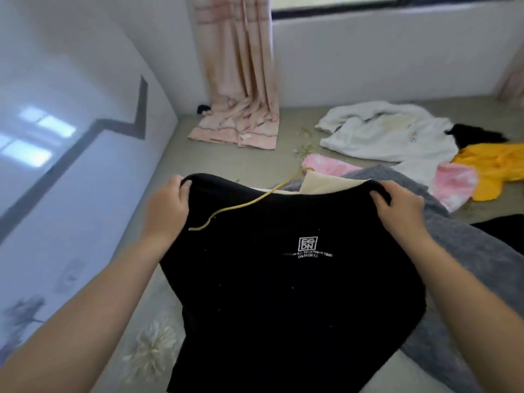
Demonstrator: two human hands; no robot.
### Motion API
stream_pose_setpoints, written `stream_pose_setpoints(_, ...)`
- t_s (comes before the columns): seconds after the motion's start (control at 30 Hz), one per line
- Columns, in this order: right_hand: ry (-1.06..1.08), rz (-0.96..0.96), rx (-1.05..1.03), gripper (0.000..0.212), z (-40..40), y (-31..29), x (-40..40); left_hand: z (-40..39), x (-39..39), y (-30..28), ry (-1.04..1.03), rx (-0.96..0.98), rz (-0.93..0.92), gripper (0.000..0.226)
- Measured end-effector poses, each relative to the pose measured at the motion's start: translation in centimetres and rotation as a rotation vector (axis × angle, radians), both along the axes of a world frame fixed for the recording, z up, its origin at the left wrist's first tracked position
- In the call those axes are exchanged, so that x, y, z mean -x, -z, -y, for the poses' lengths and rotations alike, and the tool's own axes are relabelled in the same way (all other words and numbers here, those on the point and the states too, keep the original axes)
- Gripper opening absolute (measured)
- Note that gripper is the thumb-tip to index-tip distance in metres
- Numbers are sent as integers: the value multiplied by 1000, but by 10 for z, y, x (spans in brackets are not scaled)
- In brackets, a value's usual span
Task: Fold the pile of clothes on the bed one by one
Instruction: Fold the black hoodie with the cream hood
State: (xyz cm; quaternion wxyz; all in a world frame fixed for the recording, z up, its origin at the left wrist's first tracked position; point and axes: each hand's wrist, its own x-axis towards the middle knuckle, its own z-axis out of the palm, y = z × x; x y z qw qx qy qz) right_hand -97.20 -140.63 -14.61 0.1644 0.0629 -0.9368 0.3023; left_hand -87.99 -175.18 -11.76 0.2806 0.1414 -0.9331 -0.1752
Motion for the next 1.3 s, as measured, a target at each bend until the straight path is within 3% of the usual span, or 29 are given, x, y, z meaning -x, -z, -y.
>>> stream_pose_setpoints(0.13, 6, -133, -46, 24, 18, -80, -56, 35, -61, -67, 71, 182, -94, 32)
stream_pose_setpoints(0.33, 37, -363, -196, 32, 58, -167, -178, 67, -176, -140, 49, 289, -282, 31)
stream_pose_setpoints(0.47, 80, -775, -267, 19, 80, -199, -262, 66, -241, -177, 29, 347, -450, 22)
stream_pose_setpoints(0.63, 145, -1199, -279, 25, 92, -254, -331, 71, -304, -236, 35, 451, -654, 11)
stream_pose_setpoints(0.8, 122, -1300, -356, 25, 90, -273, -337, 92, -318, -243, 24, 584, -716, 16)
stream_pose_setpoints(0.93, -41, -1114, -413, 30, 87, -256, -323, 108, -308, -216, 38, 615, -625, 25)
stream_pose_setpoints(1.07, -75, -357, -448, 29, 95, -214, -282, 121, -267, -162, 48, 404, -268, 22)
stream_pose_setpoints(1.1, -88, -254, -444, 29, 99, -200, -266, 124, -254, -147, 48, 407, -197, 23)
stream_pose_setpoints(1.2, -140, -86, -425, 30, 121, -157, -217, 135, -211, -106, 32, 410, -13, 28)
stream_pose_setpoints(1.3, -122, -81, -367, 30, 144, -119, -154, 153, -159, -73, -24, 411, 61, 27)
